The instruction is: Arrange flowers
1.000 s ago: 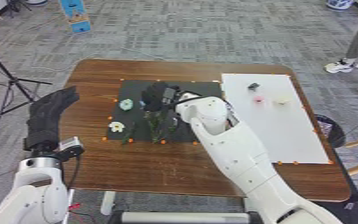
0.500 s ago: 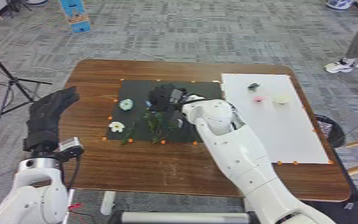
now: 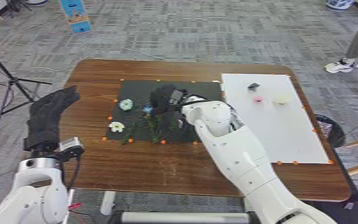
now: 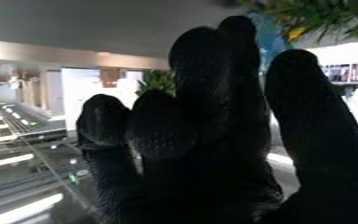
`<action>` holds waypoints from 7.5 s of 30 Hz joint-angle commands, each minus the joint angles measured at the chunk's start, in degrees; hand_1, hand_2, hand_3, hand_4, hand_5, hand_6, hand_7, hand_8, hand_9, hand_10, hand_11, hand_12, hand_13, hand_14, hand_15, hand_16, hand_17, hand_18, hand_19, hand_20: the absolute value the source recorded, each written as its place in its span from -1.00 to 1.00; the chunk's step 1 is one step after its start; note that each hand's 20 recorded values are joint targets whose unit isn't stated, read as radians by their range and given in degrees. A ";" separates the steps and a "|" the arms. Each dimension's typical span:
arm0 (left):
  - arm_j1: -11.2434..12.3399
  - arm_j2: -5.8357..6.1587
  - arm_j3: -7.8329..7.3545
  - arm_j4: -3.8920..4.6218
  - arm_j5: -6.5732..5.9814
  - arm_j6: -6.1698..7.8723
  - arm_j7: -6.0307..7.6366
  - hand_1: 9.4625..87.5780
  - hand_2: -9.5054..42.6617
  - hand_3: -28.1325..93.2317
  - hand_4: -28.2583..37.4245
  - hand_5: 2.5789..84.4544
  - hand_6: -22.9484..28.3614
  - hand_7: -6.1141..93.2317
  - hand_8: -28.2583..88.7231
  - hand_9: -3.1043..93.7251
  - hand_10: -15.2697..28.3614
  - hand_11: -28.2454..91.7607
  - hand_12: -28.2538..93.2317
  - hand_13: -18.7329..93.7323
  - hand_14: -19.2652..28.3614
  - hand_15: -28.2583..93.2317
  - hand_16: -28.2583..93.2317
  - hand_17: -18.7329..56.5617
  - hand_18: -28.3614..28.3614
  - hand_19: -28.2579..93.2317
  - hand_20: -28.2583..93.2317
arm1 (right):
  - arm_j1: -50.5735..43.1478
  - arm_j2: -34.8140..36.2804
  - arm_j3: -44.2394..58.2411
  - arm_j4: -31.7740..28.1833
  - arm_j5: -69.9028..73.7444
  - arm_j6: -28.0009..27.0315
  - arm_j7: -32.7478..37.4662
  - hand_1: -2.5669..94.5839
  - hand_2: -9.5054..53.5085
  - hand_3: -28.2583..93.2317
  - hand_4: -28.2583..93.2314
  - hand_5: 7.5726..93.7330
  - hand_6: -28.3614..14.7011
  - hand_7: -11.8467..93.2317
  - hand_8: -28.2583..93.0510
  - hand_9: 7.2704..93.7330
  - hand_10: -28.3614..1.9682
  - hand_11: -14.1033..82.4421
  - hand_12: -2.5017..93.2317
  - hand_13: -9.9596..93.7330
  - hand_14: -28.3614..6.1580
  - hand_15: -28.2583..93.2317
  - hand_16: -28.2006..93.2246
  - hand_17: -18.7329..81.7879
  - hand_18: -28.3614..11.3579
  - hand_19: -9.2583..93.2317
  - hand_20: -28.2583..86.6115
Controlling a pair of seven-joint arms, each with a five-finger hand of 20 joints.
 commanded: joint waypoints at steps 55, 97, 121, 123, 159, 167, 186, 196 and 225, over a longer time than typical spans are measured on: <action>4.55 -1.70 -2.37 -2.79 0.87 0.49 0.41 -0.51 0.01 0.66 -1.00 0.21 0.02 -0.54 -0.68 0.15 0.31 -0.19 -0.38 0.05 0.35 -0.32 -0.58 -0.23 0.27 -0.43 -0.26 | -2.79 36.60 3.40 -8.97 14.78 13.55 16.54 -0.39 -0.92 0.53 -0.78 0.18 0.31 -0.29 -0.69 0.46 -0.07 -0.19 -0.41 0.48 -0.18 0.27 0.03 -0.10 -0.78 0.43 0.50; 4.31 -2.34 -1.55 -2.95 1.46 -0.01 -1.13 -0.50 0.02 0.66 -1.00 0.21 0.02 -0.54 -0.68 0.15 0.31 -0.19 -0.38 0.05 0.34 -0.32 -0.58 -0.24 0.27 -0.43 -0.26 | -8.36 32.71 6.41 -4.84 7.67 13.29 16.14 -0.14 -0.94 0.51 -0.91 0.41 0.37 -0.23 -0.46 0.72 0.14 0.03 -0.36 0.60 -0.03 0.56 0.12 0.02 -0.81 0.65 0.59; 6.64 0.39 -6.53 -0.02 -0.95 3.34 0.50 -0.49 0.23 0.64 -1.00 0.23 0.02 -0.54 -0.68 0.16 0.32 -0.20 -0.38 0.05 0.33 -0.33 -0.58 -0.18 0.20 -0.45 -0.26 | 5.39 41.94 -14.55 -22.58 24.56 18.30 20.51 0.24 -0.72 0.29 -0.87 0.58 0.39 -0.23 -0.31 0.85 0.28 0.06 -0.33 0.70 0.11 0.61 0.16 0.11 -0.78 0.75 0.59; 7.21 0.38 -6.97 0.16 -1.59 3.71 0.44 -0.48 0.24 0.63 -1.00 0.24 0.02 -0.54 -0.68 0.16 0.32 -0.19 -0.38 0.06 0.33 -0.32 -0.58 -0.17 0.19 -0.46 -0.25 | 6.91 40.25 -16.90 -22.88 24.94 18.46 20.12 0.23 -0.72 0.29 -0.87 0.58 0.39 -0.24 -0.31 0.85 0.28 0.06 -0.33 0.70 0.11 0.61 0.16 0.11 -0.78 0.75 0.59; 4.11 -0.29 -4.52 -1.36 0.41 0.87 -0.80 -0.48 0.26 0.63 -1.00 0.24 0.03 -0.54 -0.68 0.16 0.32 -0.19 -0.38 0.06 0.34 -0.32 -0.59 -0.19 0.23 -0.45 -0.25 | 0.52 17.88 -16.26 -9.56 12.76 14.39 12.23 0.21 -0.73 0.31 -0.89 0.60 0.42 -0.26 -0.37 0.85 0.31 0.06 -0.33 0.69 0.11 0.63 0.16 0.11 -0.79 0.77 0.59; 3.46 -0.15 -3.93 -1.33 0.73 0.08 -0.96 -0.48 0.25 0.63 -1.00 0.24 0.03 -0.54 -0.68 0.16 0.32 -0.20 -0.38 0.06 0.34 -0.32 -0.59 -0.20 0.23 -0.44 -0.25 | -1.08 16.13 -14.82 -8.68 11.66 13.96 12.69 0.20 -0.75 0.31 -0.89 0.62 0.44 -0.27 -0.40 0.86 0.30 0.06 -0.33 0.69 0.09 0.63 0.16 0.10 -0.80 0.77 0.59; 3.09 0.63 -3.96 -1.46 0.70 -1.28 -0.44 -0.49 0.25 0.64 -1.00 0.24 0.02 -0.55 -0.68 0.16 0.32 -0.20 -0.38 0.06 0.33 -0.32 -0.58 -0.21 0.25 -0.44 -0.26 | 1.50 16.84 -16.70 -9.41 16.43 14.86 15.29 -0.25 -0.77 0.50 -0.80 0.60 0.47 -0.32 -0.71 0.85 0.11 0.04 -0.33 0.67 -0.01 0.64 0.17 0.08 -0.88 0.77 0.61; 3.48 2.39 -3.70 -1.65 0.67 -2.41 -0.84 -0.49 0.24 0.64 -1.00 0.23 0.02 -0.55 -0.68 0.16 0.32 -0.20 -0.38 0.06 0.33 -0.32 -0.58 -0.22 0.26 -0.44 -0.26 | 4.74 20.53 -19.08 -11.87 18.92 13.92 15.65 -0.36 -0.84 0.52 -0.78 0.58 0.43 -0.33 -0.72 0.84 0.07 0.05 -0.33 0.66 -0.05 0.64 0.17 0.07 -0.90 0.76 0.62; -0.58 14.82 -5.76 -1.39 0.37 -8.48 -3.12 -0.49 0.22 0.64 -1.00 0.23 0.02 -0.54 -0.68 0.16 0.32 -0.20 -0.38 0.05 0.34 -0.32 -0.58 -0.24 0.31 -0.42 -0.25 | -7.91 42.22 0.36 -19.45 23.24 20.61 18.14 -0.47 -0.95 0.62 -0.82 0.08 0.28 -0.38 -0.69 0.28 -0.08 -0.26 -0.43 0.31 -0.28 0.17 0.02 -0.20 -0.74 0.28 0.44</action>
